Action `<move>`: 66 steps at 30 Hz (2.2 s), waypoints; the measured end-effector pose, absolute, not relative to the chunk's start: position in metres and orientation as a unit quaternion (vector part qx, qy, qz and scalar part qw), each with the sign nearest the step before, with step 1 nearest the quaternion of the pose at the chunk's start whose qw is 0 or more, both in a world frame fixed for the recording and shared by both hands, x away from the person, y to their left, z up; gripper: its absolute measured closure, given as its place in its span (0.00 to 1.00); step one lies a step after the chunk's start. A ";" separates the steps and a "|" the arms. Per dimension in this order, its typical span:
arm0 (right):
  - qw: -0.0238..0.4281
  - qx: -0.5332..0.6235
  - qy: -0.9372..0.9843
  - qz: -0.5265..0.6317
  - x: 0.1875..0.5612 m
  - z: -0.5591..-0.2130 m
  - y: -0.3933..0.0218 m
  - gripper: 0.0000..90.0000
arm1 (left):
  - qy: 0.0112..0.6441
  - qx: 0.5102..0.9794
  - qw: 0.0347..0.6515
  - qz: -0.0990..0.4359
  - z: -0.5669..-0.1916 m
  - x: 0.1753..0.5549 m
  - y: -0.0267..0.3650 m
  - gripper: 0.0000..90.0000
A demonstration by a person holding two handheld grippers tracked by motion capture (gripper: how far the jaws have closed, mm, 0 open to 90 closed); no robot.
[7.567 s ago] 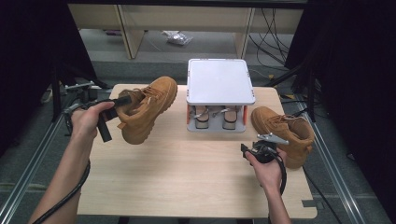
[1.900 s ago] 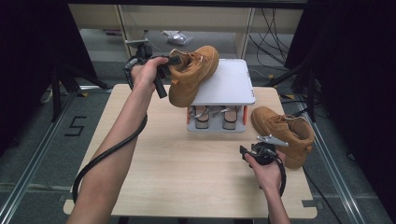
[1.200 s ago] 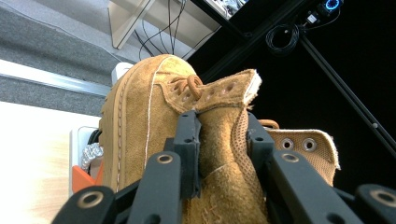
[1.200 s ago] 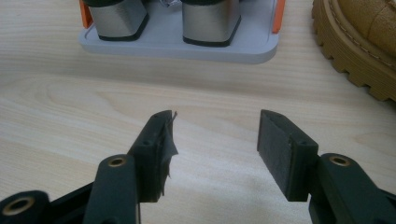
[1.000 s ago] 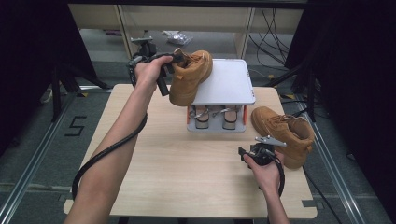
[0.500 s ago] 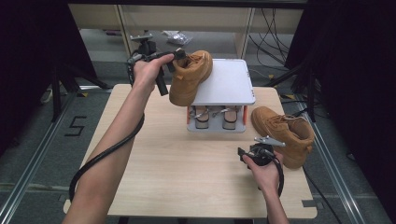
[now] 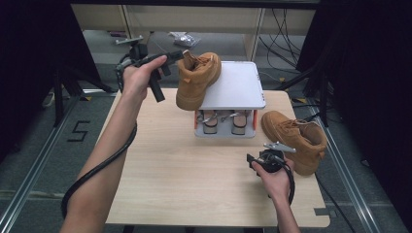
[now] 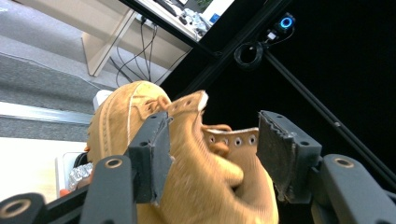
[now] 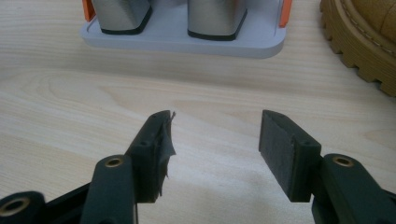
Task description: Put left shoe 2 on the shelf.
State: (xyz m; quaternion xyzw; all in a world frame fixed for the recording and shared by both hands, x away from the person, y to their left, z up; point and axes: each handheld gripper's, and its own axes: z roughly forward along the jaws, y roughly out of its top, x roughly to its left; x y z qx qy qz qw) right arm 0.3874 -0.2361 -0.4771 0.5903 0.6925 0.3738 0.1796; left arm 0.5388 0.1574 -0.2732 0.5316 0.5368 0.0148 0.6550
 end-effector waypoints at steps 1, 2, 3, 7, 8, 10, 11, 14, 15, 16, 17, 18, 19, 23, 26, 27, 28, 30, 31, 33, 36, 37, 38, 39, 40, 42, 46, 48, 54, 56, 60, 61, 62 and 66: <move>0.182 0.588 0.695 0.373 0.388 -0.477 -0.237 0.50 | 0.535 0.531 0.657 0.012 -0.275 0.535 0.161 0.51; 0.181 0.586 0.693 0.379 0.388 -0.478 -0.236 0.50 | 0.532 0.534 0.657 0.008 -0.277 0.532 0.166 0.52; 0.186 0.587 0.693 0.375 0.389 -0.479 -0.236 0.50 | 0.528 0.539 0.657 -0.004 -0.280 0.528 0.171 0.54; 0.178 0.586 0.697 0.372 0.387 -0.478 -0.234 0.50 | 0.521 0.538 0.662 -0.009 -0.289 0.517 0.187 0.68; 0.179 0.587 0.698 0.369 0.387 -0.478 -0.234 0.50 | 0.521 0.540 0.661 -0.004 -0.291 0.515 0.189 0.68; 0.180 0.587 0.699 0.368 0.387 -0.478 -0.234 0.50 | 0.515 0.551 0.656 0.009 -0.297 0.509 0.195 0.75; 0.177 0.588 0.693 0.378 0.388 -0.480 -0.232 0.50 | 0.510 0.573 0.641 0.027 -0.304 0.501 0.197 0.84; 0.177 0.587 0.699 0.369 0.387 -0.479 -0.232 0.50 | 0.506 0.592 0.626 0.034 -0.314 0.495 0.200 0.91; 0.177 0.587 0.699 0.367 0.387 -0.479 -0.232 0.50 | 0.504 0.602 0.618 0.040 -0.320 0.492 0.200 0.93; 0.180 0.582 0.701 0.370 0.388 -0.479 -0.232 0.50 | 0.503 0.612 0.608 0.048 -0.325 0.488 0.200 0.97; 0.180 0.581 0.701 0.371 0.388 -0.479 -0.232 0.50 | 0.503 0.621 0.599 0.052 -0.331 0.485 0.199 0.99; 0.181 0.582 0.702 0.369 0.388 -0.480 -0.232 0.50 | 0.503 0.625 0.595 0.052 -0.336 0.484 0.199 0.99; 0.181 0.582 0.702 0.369 0.388 -0.480 -0.231 0.50 | 0.503 0.632 0.588 0.051 -0.342 0.481 0.198 0.99; 0.181 0.580 0.703 0.368 0.387 -0.479 -0.231 0.50 | 0.504 0.644 0.573 0.052 -0.363 0.477 0.192 1.00; 0.179 0.581 0.702 0.370 0.387 -0.479 -0.230 0.50 | 0.500 0.653 0.567 0.049 -0.372 0.475 0.183 1.00; 0.180 0.581 0.702 0.370 0.387 -0.479 -0.230 0.50 | 0.497 0.657 0.565 0.048 -0.372 0.475 0.179 1.00; 0.181 0.580 0.703 0.370 0.387 -0.479 -0.230 0.50 | 0.494 0.660 0.564 0.051 -0.372 0.474 0.176 1.00; 0.178 0.582 0.702 0.370 0.387 -0.479 -0.230 0.50 | 0.486 0.665 0.565 0.054 -0.371 0.474 0.170 1.00; 0.179 0.579 0.703 0.374 0.387 -0.479 -0.230 0.50 | 0.482 0.668 0.564 0.054 -0.370 0.474 0.169 1.00; 0.183 0.579 0.704 0.369 0.387 -0.479 -0.231 0.50 | 0.479 0.672 0.562 0.060 -0.368 0.474 0.165 1.00; 0.181 0.577 0.702 0.376 0.387 -0.479 -0.232 0.50 | 0.477 0.673 0.562 0.060 -0.368 0.476 0.161 1.00; 0.182 0.580 0.701 0.372 0.387 -0.479 -0.231 0.50 | 0.479 0.675 0.558 0.060 -0.368 0.476 0.159 1.00; 0.177 0.588 0.698 0.369 0.386 -0.478 -0.230 0.50 | 0.477 0.673 0.562 0.057 -0.369 0.477 0.157 1.00; 0.177 0.588 0.698 0.369 0.386 -0.478 -0.230 0.50 | 0.477 0.673 0.562 0.056 -0.370 0.477 0.156 1.00; 0.177 0.588 0.698 0.369 0.386 -0.478 -0.230 0.50 | 0.479 0.674 0.560 0.056 -0.370 0.477 0.155 1.00; 0.179 0.585 0.700 0.369 0.386 -0.478 -0.231 0.50 | 0.477 0.675 0.560 0.055 -0.371 0.479 0.153 1.00; 0.177 0.587 0.698 0.369 0.386 -0.478 -0.231 0.50 | 0.477 0.675 0.561 0.055 -0.372 0.480 0.148 1.00; 0.174 0.591 0.696 0.368 0.386 -0.478 -0.231 0.50 | 0.478 0.675 0.558 0.060 -0.371 0.482 0.147 1.00; 0.180 0.581 0.701 0.371 0.387 -0.479 -0.233 0.50 | 0.479 0.675 0.558 0.060 -0.371 0.484 0.145 1.00; 0.180 0.581 0.702 0.371 0.387 -0.479 -0.234 0.50 | 0.479 0.675 0.558 0.061 -0.371 0.484 0.144 1.00; 0.183 0.578 0.704 0.369 0.387 -0.480 -0.234 0.50 | 0.479 0.677 0.554 0.066 -0.371 0.483 0.144 1.00; 0.180 0.582 0.702 0.369 0.387 -0.479 -0.233 0.50 | 0.482 0.678 0.552 0.066 -0.372 0.482 0.144 1.00; 0.179 0.583 0.701 0.369 0.387 -0.479 -0.232 0.50 | 0.483 0.678 0.551 0.065 -0.374 0.482 0.144 1.00; 0.179 0.583 0.700 0.372 0.387 -0.479 -0.233 0.50 | 0.487 0.676 0.550 0.058 -0.379 0.484 0.144 1.00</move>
